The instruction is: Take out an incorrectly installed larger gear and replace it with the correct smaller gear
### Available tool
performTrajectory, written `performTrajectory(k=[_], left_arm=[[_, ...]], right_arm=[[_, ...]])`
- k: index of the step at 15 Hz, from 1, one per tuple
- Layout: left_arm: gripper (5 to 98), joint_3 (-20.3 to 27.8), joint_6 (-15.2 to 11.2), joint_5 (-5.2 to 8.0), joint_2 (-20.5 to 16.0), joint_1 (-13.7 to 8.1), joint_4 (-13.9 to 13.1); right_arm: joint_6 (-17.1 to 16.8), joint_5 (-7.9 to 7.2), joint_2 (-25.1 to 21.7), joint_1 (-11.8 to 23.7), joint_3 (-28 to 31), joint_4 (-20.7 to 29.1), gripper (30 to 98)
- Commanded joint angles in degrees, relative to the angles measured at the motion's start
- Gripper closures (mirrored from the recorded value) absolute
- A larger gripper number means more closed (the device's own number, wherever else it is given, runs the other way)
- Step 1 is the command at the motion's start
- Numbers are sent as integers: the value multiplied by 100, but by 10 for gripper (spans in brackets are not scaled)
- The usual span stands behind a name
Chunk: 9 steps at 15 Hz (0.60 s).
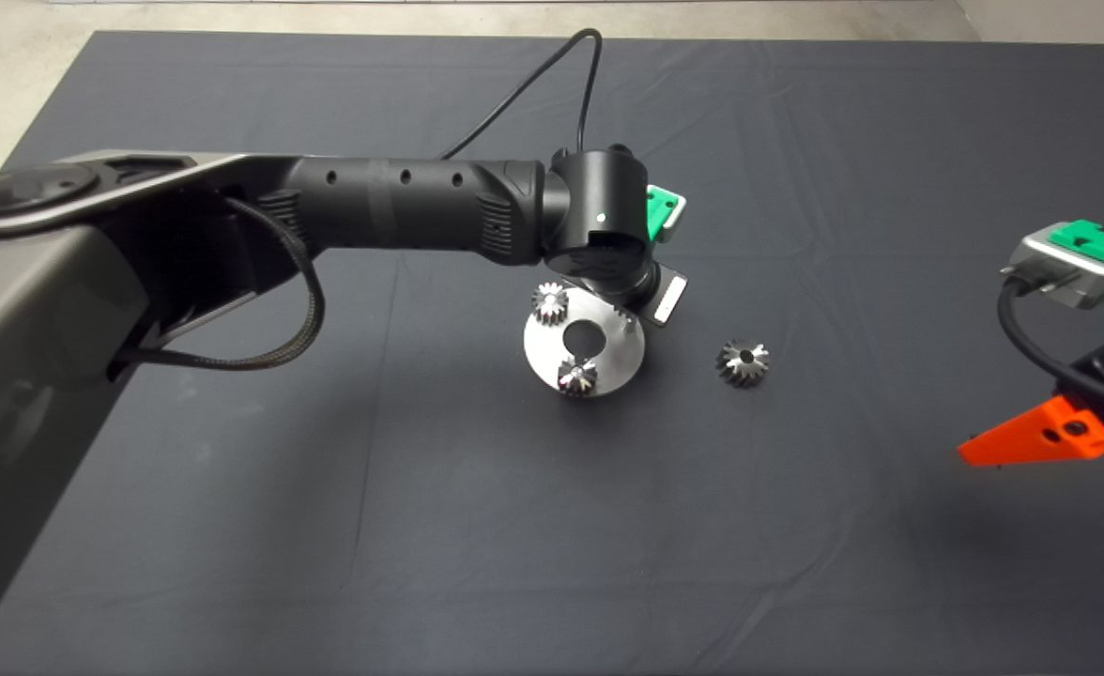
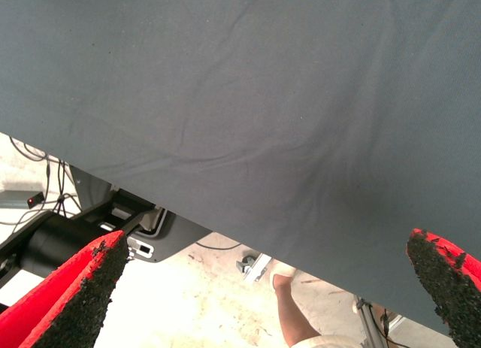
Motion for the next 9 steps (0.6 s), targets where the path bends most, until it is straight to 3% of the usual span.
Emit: performTrajectory(k=[1,9], left_arm=[[707,-4,30,-12,31,-125,82],[707,-56,56,-21,31,50,8]], right_arm=[[6,18,21,102,-7,165,308],[6,18,21,102,-10,165,308]])
